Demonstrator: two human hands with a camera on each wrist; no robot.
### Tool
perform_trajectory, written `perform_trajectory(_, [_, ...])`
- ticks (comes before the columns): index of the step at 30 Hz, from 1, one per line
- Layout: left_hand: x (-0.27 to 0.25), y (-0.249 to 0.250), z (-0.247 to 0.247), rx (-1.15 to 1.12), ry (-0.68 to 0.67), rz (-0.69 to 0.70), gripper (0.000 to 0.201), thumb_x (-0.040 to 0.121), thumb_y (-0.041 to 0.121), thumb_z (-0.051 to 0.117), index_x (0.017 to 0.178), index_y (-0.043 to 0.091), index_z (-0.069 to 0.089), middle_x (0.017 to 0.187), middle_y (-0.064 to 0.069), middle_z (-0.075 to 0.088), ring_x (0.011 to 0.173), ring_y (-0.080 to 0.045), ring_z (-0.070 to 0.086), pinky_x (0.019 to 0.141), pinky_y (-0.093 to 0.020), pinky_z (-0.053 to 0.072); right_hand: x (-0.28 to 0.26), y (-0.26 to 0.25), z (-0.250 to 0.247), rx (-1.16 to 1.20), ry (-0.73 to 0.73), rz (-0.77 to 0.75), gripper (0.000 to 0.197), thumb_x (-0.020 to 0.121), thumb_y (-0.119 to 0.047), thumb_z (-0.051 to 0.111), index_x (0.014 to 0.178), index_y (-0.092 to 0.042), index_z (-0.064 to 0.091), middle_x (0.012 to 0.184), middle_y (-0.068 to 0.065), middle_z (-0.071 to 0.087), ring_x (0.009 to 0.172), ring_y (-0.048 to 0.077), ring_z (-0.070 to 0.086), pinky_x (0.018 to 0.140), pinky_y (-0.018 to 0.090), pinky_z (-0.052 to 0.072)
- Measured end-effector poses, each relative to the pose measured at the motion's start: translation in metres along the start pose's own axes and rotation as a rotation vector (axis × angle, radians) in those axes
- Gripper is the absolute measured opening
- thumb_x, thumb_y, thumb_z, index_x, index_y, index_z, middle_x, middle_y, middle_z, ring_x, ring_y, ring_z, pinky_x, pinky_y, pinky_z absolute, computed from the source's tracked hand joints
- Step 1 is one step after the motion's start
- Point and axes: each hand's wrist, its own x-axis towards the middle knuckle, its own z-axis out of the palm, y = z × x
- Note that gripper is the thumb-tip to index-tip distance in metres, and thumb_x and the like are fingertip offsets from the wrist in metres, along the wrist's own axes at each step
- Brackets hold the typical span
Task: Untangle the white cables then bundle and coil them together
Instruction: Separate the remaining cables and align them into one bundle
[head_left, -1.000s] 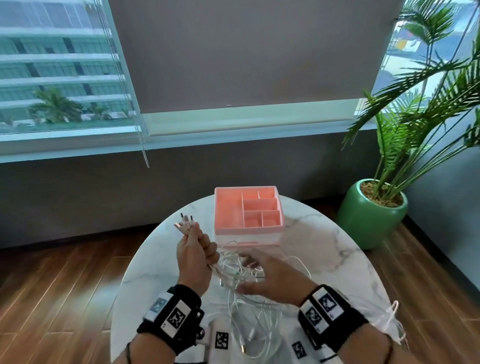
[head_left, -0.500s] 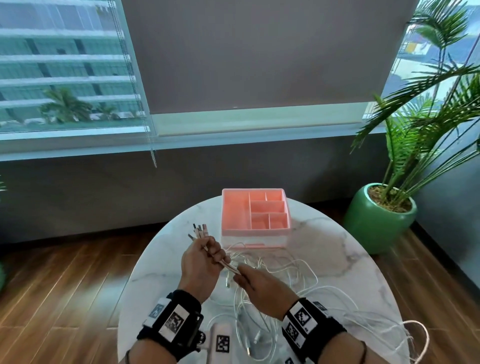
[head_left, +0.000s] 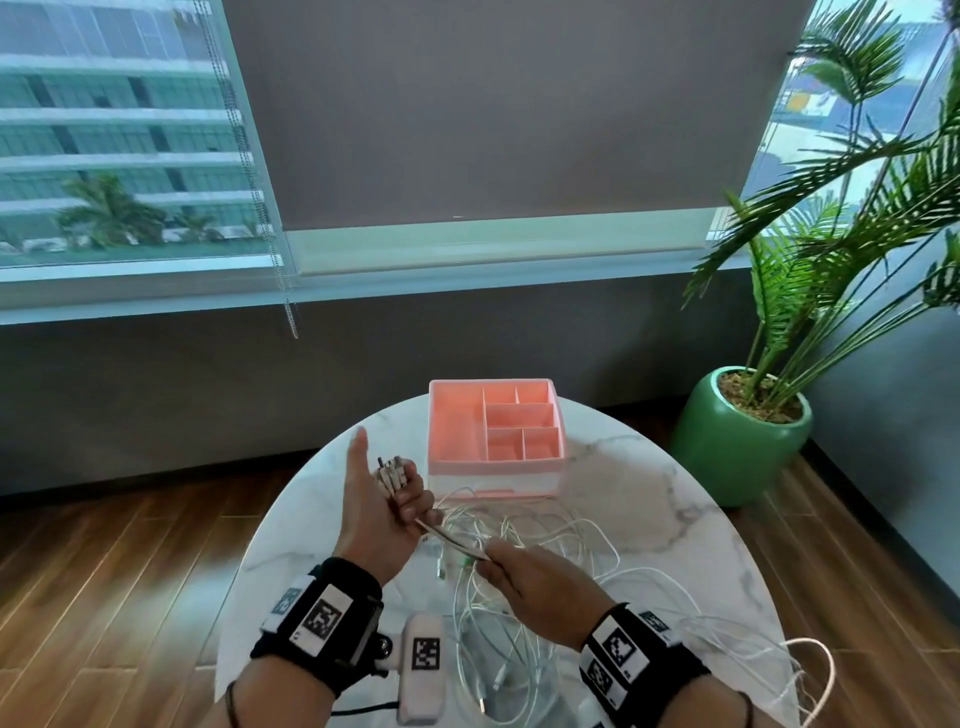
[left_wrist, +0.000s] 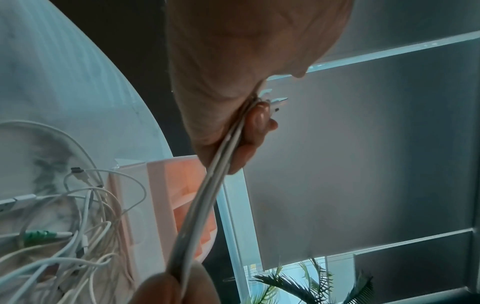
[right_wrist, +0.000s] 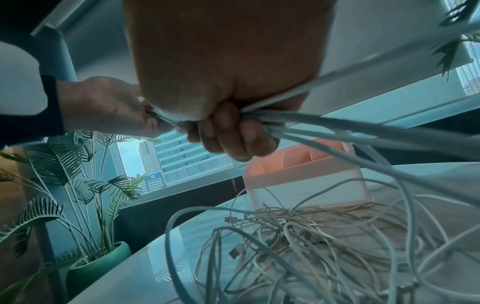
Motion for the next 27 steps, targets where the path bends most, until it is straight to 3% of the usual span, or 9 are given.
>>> perform_trajectory(6, [0.003, -0.006, 0.003, 0.017, 0.064, 0.011, 0.035, 0.094, 0.027, 0.041, 0.061, 0.014, 0.04, 0.047, 0.002, 0.023, 0.038, -0.014, 0.021, 0.044, -0.026, 0.032, -0.001, -0.002, -0.004, 0.037, -0.031, 0.024, 0.035, 0.104, -0.05, 0.03, 0.095, -0.019, 0.045, 0.074, -0.001, 0.052, 0.07, 0.028, 0.056, 0.066, 0.04, 0.046])
perform_trajectory(10, [0.004, -0.006, 0.008, -0.019, 0.083, 0.04, 0.03, 0.09, 0.02, 0.039, 0.061, 0.016, 0.041, 0.048, 0.003, 0.024, 0.039, -0.013, 0.02, 0.044, -0.025, 0.029, 0.002, -0.014, -0.007, 0.067, -0.04, 0.011, 0.03, 0.103, -0.049, 0.035, 0.092, -0.022, 0.04, 0.075, -0.002, 0.051, 0.066, 0.024, 0.05, 0.063, 0.038, 0.041])
perform_trajectory(12, [0.003, -0.009, 0.012, -0.021, 0.108, 0.05, 0.035, 0.096, 0.026, 0.041, 0.062, 0.015, 0.042, 0.048, 0.003, 0.025, 0.038, -0.013, 0.022, 0.042, -0.024, 0.03, 0.006, -0.025, -0.006, 0.086, -0.026, -0.015, 0.028, 0.104, -0.046, 0.036, 0.098, -0.02, 0.042, 0.077, -0.003, 0.051, 0.067, 0.02, 0.047, 0.064, 0.037, 0.041])
perform_trajectory(14, [0.002, -0.011, 0.013, -0.046, 0.088, 0.068, 0.052, 0.101, 0.051, 0.044, 0.064, 0.014, 0.046, 0.049, 0.002, 0.029, 0.04, -0.014, 0.026, 0.045, -0.026, 0.035, 0.01, -0.034, -0.006, 0.149, -0.013, 0.005, 0.028, 0.105, -0.043, 0.034, 0.099, -0.019, 0.047, 0.077, -0.006, 0.052, 0.069, 0.018, 0.049, 0.069, 0.039, 0.044])
perform_trajectory(16, [0.0, -0.01, 0.012, -0.054, -0.023, 0.062, 0.065, 0.087, 0.075, 0.044, 0.073, 0.012, 0.053, 0.055, -0.001, 0.038, 0.046, -0.016, 0.036, 0.056, -0.032, 0.042, 0.012, -0.036, -0.007, 0.236, 0.01, 0.042, 0.027, 0.105, -0.041, 0.034, 0.091, -0.023, 0.048, 0.074, -0.011, 0.053, 0.067, 0.014, 0.051, 0.072, 0.04, 0.046])
perform_trajectory(17, [-0.002, -0.011, 0.011, -0.033, -0.089, 0.047, 0.067, 0.08, 0.077, 0.046, 0.082, 0.01, 0.056, 0.06, -0.002, 0.042, 0.05, -0.018, 0.042, 0.063, -0.035, 0.045, 0.013, -0.036, -0.009, 0.268, 0.023, 0.053, 0.027, 0.105, -0.04, 0.034, 0.089, -0.023, 0.048, 0.075, -0.01, 0.056, 0.068, 0.014, 0.052, 0.073, 0.042, 0.047])
perform_trajectory(20, [-0.005, -0.018, 0.007, 0.107, -0.174, 0.043, 0.046, 0.087, 0.05, 0.059, 0.101, 0.005, 0.056, 0.064, -0.002, 0.045, 0.059, -0.018, 0.052, 0.074, -0.038, 0.046, 0.017, -0.032, -0.014, 0.309, 0.027, 0.063, 0.027, 0.105, -0.037, 0.035, 0.096, -0.019, 0.054, 0.088, 0.002, 0.064, 0.08, 0.021, 0.059, 0.078, 0.045, 0.05])
perform_trajectory(23, [-0.002, -0.024, 0.004, 0.136, -0.135, 0.077, 0.021, 0.098, 0.026, 0.055, 0.089, 0.008, 0.055, 0.059, 0.001, 0.035, 0.052, -0.014, 0.042, 0.068, -0.035, 0.041, 0.021, -0.033, -0.015, 0.298, 0.006, 0.039, 0.027, 0.105, -0.037, 0.035, 0.099, -0.019, 0.054, 0.089, 0.003, 0.064, 0.081, 0.022, 0.059, 0.08, 0.045, 0.049])
perform_trajectory(27, [0.001, -0.018, 0.004, 0.094, -0.073, 0.118, 0.035, 0.108, 0.025, 0.042, 0.075, 0.013, 0.05, 0.057, 0.003, 0.028, 0.047, -0.012, 0.029, 0.049, -0.029, 0.039, 0.02, -0.024, -0.015, 0.126, -0.007, -0.015, 0.035, 0.105, -0.047, 0.033, 0.09, -0.019, 0.048, 0.077, 0.004, 0.057, 0.068, 0.023, 0.053, 0.068, 0.042, 0.045])
